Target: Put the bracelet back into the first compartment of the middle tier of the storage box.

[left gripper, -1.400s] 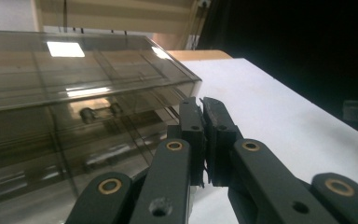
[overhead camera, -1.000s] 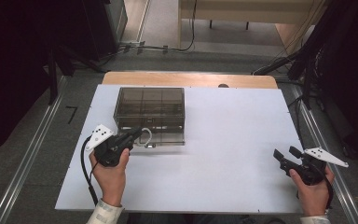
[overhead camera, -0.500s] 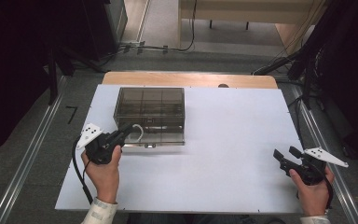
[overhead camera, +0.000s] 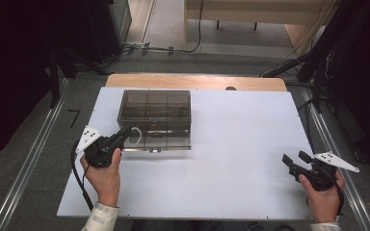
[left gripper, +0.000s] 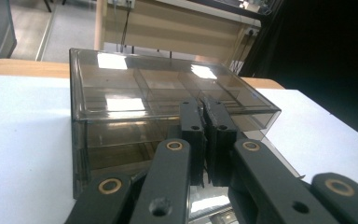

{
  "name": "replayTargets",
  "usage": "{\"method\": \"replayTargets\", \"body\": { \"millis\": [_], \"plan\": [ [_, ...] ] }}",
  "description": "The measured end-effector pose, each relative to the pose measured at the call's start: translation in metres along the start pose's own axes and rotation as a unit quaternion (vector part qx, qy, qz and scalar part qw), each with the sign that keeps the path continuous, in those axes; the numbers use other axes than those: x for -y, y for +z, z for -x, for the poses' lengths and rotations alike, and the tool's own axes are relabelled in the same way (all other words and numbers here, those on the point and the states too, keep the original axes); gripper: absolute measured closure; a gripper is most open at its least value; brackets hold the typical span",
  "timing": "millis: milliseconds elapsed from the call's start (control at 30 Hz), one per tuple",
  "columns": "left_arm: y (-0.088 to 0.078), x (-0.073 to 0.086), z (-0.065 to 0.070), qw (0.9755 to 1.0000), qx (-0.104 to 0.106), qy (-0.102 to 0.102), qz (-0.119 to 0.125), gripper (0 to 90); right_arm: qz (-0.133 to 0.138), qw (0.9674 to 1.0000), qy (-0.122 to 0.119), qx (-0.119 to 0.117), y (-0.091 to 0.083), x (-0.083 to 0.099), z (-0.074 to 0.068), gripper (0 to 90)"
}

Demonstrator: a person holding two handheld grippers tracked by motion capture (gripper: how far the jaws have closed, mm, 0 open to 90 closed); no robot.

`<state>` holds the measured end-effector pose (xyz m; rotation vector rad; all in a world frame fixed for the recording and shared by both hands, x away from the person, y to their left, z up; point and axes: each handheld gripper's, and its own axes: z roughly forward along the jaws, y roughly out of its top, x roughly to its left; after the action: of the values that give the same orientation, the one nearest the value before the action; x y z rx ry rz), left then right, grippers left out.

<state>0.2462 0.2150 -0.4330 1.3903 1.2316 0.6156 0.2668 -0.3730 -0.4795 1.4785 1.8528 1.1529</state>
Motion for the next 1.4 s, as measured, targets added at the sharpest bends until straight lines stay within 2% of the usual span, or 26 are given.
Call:
{"method": "replayTargets", "body": {
  "millis": [267, 600, 767, 1067, 1400],
  "plan": [
    [0.007, 0.005, -0.004, 0.9999, -0.009, 0.008, -0.01, 87.9, -0.001, 1.0, 0.0, -0.001, 0.0, 0.0, 0.0, 29.5],
    [0.016, 0.013, -0.012, 0.9994, -0.017, -0.001, -0.029, 87.9, -0.001, 1.0, 0.001, 0.0, 0.0, 0.0, 0.0, 29.5],
    [0.019, 0.017, -0.016, 0.9989, -0.03, -0.004, -0.035, 87.9, -0.002, 1.0, 0.001, 0.0, 0.0, 0.0, 0.0, 29.5],
    [0.024, 0.021, -0.019, 0.9978, -0.045, 0.008, -0.047, 87.9, -0.002, 1.0, 0.001, -0.001, 0.0, 0.0, 0.0, 29.5],
    [0.026, 0.024, -0.023, 0.9972, -0.055, 0.014, -0.049, 87.5, -0.001, 1.0, 0.0, -0.002, 0.0, 0.0, 0.001, 29.4]
  ]
}}
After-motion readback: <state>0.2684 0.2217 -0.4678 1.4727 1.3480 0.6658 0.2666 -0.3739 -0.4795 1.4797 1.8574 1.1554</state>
